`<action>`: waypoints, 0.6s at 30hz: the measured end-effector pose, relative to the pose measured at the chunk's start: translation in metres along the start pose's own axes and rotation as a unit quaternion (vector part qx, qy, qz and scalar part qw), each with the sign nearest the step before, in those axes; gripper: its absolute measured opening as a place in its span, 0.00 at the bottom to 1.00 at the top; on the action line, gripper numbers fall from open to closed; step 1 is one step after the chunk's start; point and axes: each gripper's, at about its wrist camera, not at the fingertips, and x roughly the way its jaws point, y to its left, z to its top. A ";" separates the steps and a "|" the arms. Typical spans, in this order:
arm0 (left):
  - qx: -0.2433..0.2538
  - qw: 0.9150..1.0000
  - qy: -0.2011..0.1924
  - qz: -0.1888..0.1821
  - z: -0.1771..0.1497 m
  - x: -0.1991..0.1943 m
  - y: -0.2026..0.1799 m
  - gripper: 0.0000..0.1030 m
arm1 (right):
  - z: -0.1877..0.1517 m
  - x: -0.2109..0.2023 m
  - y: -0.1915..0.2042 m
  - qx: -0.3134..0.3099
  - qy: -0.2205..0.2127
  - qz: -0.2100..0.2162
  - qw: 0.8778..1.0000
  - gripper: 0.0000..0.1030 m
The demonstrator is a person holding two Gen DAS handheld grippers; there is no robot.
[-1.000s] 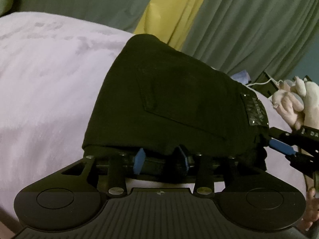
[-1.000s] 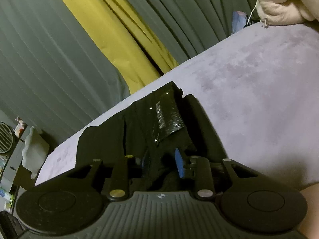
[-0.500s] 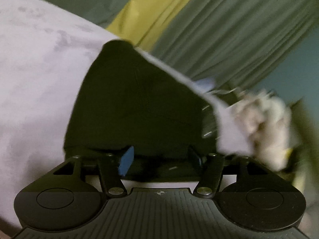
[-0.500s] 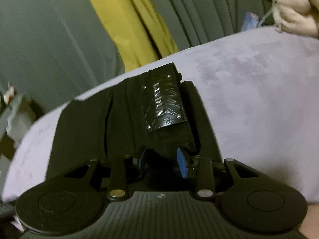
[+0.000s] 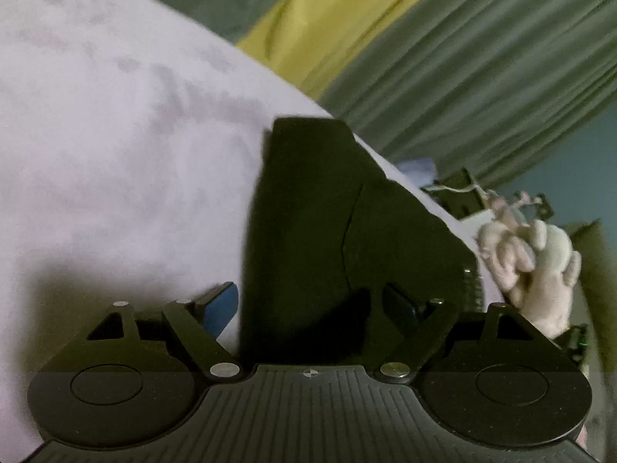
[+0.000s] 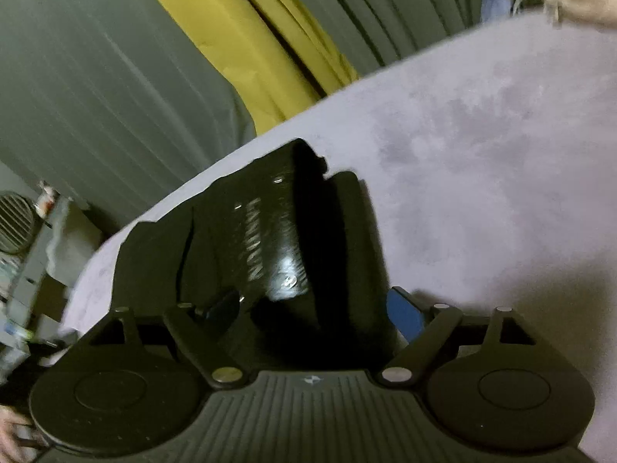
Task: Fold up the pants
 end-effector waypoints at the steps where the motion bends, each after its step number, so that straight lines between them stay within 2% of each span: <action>1: -0.011 1.000 0.015 -0.010 0.002 0.009 0.005 0.84 | 0.004 0.006 -0.009 0.012 0.012 0.018 1.000 0.83; 4: -0.019 0.998 0.047 -0.049 0.006 0.031 0.011 0.84 | 0.007 0.019 -0.031 0.052 0.050 0.088 0.993 0.84; 8: 0.006 0.995 0.073 -0.065 0.015 0.054 0.000 0.92 | 0.013 0.037 -0.036 0.072 0.068 0.148 0.984 0.91; 11: 0.009 0.994 0.079 -0.072 0.020 0.066 -0.004 0.92 | 0.018 0.051 -0.029 0.066 0.076 0.169 0.980 0.92; 16: -0.014 0.993 0.068 -0.091 0.022 0.070 -0.007 0.92 | 0.019 0.069 -0.019 0.081 0.081 0.198 0.973 0.92; 18: -0.005 0.994 0.064 -0.090 0.024 0.067 -0.013 0.92 | 0.016 0.069 -0.008 0.083 0.077 0.204 0.972 0.88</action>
